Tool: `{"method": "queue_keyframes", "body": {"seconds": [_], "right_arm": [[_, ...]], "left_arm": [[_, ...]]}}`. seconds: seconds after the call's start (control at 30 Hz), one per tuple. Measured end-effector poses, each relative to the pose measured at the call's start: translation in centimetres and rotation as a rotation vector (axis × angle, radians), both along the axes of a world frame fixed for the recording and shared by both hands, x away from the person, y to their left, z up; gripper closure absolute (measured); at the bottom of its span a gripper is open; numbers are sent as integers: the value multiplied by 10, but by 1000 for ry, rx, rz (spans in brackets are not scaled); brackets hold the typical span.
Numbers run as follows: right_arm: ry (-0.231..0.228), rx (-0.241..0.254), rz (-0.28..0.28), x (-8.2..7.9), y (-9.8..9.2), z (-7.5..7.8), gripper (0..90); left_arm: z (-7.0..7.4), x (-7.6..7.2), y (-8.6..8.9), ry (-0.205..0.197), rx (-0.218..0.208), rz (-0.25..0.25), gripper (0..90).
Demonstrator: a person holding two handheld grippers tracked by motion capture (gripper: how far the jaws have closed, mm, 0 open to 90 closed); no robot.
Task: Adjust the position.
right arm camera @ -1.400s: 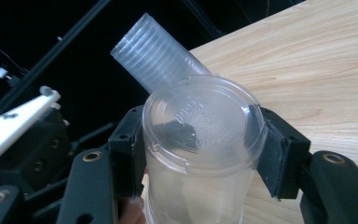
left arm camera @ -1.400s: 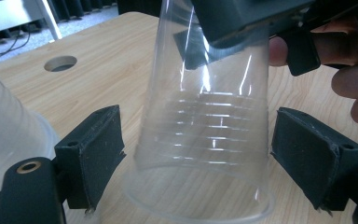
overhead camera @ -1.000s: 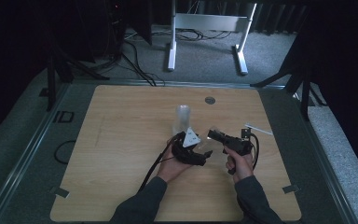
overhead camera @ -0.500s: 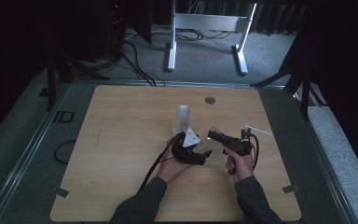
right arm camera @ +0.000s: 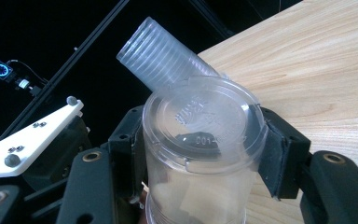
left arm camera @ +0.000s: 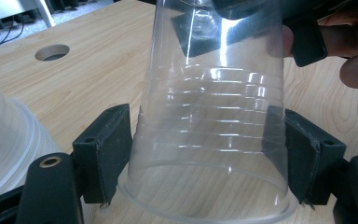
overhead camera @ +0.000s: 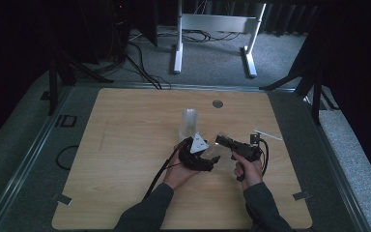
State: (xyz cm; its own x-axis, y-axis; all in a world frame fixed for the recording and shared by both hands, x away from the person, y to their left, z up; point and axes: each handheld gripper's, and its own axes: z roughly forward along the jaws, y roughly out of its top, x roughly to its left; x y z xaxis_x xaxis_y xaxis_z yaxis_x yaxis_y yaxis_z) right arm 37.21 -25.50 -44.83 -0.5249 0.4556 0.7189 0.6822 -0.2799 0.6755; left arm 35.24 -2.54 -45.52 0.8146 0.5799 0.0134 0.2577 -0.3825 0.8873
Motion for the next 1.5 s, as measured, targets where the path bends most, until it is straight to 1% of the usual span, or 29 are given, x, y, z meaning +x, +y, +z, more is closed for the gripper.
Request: {"method": "queue_keyframes", "body": {"seconds": [0.2, 0.33, 0.43, 0.6, 0.73, 0.77, 0.8, 0.83, 0.87, 0.93, 0.97, 1.03, 1.07, 1.13, 1.23, 1.3, 1.33, 1.5], "right_arm": [[-3, -3, 11, 1, 0, 0, 408], [-8, -13, 23, 1, 0, 2, 380], [-14, -39, 31, 1, 1, 3, 347], [-21, -43, 42, 1, 1, 4, 332], [-36, -64, 59, 0, 1, 5, 324], [-41, -79, 68, -1, 0, 7, 324], [-41, -79, 68, -1, 0, 7, 324], [-51, -100, 80, -2, -1, 7, 324], [-51, -100, 80, -2, -1, 7, 324], [-58, -121, 91, -4, -2, 8, 324], [-58, -121, 91, -4, -2, 8, 324], [-73, -146, 104, -6, -5, 9, 326], [-75, -149, 108, -6, -5, 9, 327], [-84, -160, 118, -7, -7, 10, 331], [-95, -190, 131, -9, -9, 12, 340], [-103, -218, 146, -9, -10, 13, 346], [-108, -236, 154, -9, -10, 14, 351], [-136, -327, 194, -10, -11, 18, 373]], "left_arm": [[1, -1, 1, -9, 3, -7, 260], [1, -1, 1, -13, 3, -15, 266], [1, -1, 2, -10, -5, -16, 286], [2, 0, 4, -12, -1, -17, 286], [3, 1, 7, -13, 2, -10, 286], [3, 1, 8, -12, 1, -8, 286], [3, 1, 9, -14, 3, -7, 286], [4, 1, 10, -15, 6, -6, 286], [4, 2, 11, -18, 7, -3, 286], [5, 2, 13, -17, 5, -1, 286], [5, 2, 13, -17, 5, -1, 287], [7, 1, 15, -25, 6, -6, 286], [8, 1, 16, -29, 9, -9, 287], [8, 1, 18, -30, 8, -11, 286], [9, 2, 21, -29, 9, -15, 286], [9, 2, 24, -29, 14, -14, 286], [9, 2, 24, -28, 11, -15, 286], [10, 1, 28, -35, 22, -19, 286]]}}
